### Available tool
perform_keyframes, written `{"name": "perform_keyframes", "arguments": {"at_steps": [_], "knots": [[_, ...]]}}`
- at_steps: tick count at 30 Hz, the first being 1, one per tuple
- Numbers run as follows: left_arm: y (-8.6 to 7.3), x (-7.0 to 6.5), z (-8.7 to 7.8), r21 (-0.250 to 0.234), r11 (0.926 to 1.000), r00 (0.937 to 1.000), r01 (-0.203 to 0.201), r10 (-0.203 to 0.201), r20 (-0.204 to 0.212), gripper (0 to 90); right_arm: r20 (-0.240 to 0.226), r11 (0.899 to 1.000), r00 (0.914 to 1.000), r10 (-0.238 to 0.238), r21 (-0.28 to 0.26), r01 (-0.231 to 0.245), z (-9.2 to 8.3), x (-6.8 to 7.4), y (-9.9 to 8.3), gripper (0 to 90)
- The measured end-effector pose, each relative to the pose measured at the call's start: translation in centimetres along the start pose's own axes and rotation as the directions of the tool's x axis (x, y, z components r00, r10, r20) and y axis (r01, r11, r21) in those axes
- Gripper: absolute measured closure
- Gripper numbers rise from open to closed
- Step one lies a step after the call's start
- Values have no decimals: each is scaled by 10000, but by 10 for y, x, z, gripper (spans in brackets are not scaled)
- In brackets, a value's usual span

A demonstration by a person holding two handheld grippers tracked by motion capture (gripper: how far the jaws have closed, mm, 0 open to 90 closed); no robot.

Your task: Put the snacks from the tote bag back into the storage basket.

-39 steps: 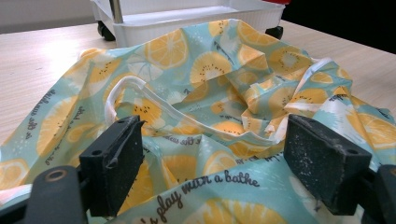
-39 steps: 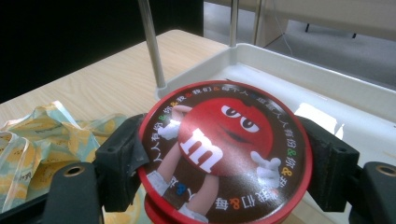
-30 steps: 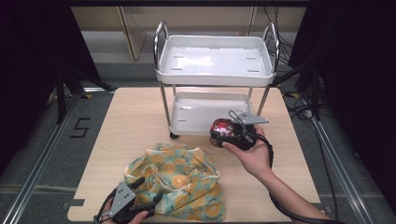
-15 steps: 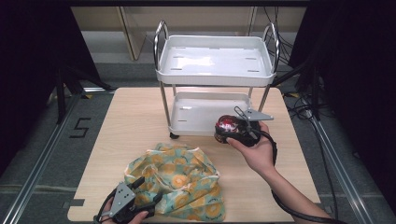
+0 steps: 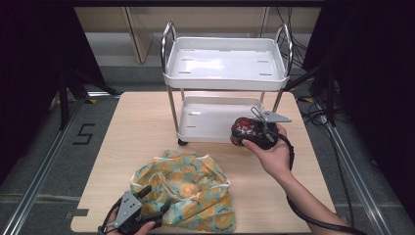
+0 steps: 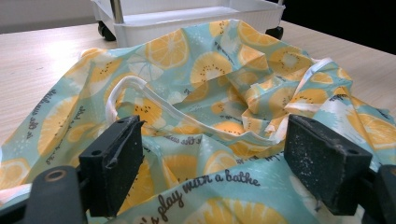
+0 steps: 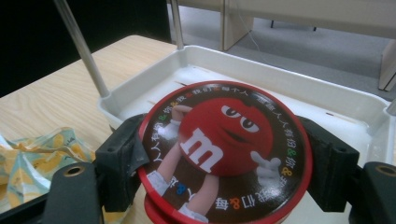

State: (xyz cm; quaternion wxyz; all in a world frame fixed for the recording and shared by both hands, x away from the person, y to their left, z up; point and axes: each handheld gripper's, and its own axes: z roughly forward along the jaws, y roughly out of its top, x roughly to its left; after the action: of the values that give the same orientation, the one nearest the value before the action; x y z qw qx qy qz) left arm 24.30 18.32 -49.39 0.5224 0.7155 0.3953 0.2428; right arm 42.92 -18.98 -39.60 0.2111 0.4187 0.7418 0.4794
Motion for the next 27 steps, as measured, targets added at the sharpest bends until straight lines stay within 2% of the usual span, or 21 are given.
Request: {"name": "perform_keyframes", "arguments": {"at_steps": [4,5,10,11,14,15,16,17,18,20,21,22,23,27], "knots": [[0,-1,0,3,10000,10000,82,-82,-39,195,243,10000,9997,-5,-31,5,0,-4,0,267],[0,-1,1,-38,9999,9999,125,-126,-30,195,105,10000,9999,57,-39,-56,0,-4,0,267],[0,-1,0,10,10000,10000,73,-73,-39,195,284,9999,9995,-120,-15,120,1,-9,1,267],[0,-1,0,-3,10000,10000,66,-66,-18,195,270,10000,9996,86,5,-86,1,-7,1,267],[0,-1,1,-69,9999,9999,154,-155,-36,195,319,10000,9995,-45,21,45,1,-10,2,268],[0,-1,1,-72,9998,9999,162,-163,-40,195,324,9997,9992,-231,-64,234,0,-11,2,267],[0,-1,1,-35,9999,9999,118,-118,-44,195,280,9999,9996,-68,-78,70,1,-11,2,267],[0,-1,0,25,10000,9999,78,-77,-68,195,280,9997,9994,-202,-134,206,2,-12,2,267],[0,-1,1,9,10000,9999,81,-81,-65,195,308,9999,9995,-18,-158,23,1,-11,2,267],[0,-1,1,31,10000,9999,79,-78,-73,195,320,9999,9995,-63,-120,67,1,-13,2,267],[0,-1,1,39,10000,9999,70,-70,-73,195,332,9999,9994,140,-14,-139,-1,-11,2,267],[0,-1,1,38,10000,9999,73,-73,-75,195,283,9999,9996,94,-105,-91,0,-12,2,267],[0,-1,1,36,10000,9999,73,-73,-74,195,344,9996,9992,-223,-135,228,0,-15,3,267],[0,-1,1,19,10000,9999,76,-76,-74,195,371,9999,9993,8,-135,-3,2,-14,2,267]]}}
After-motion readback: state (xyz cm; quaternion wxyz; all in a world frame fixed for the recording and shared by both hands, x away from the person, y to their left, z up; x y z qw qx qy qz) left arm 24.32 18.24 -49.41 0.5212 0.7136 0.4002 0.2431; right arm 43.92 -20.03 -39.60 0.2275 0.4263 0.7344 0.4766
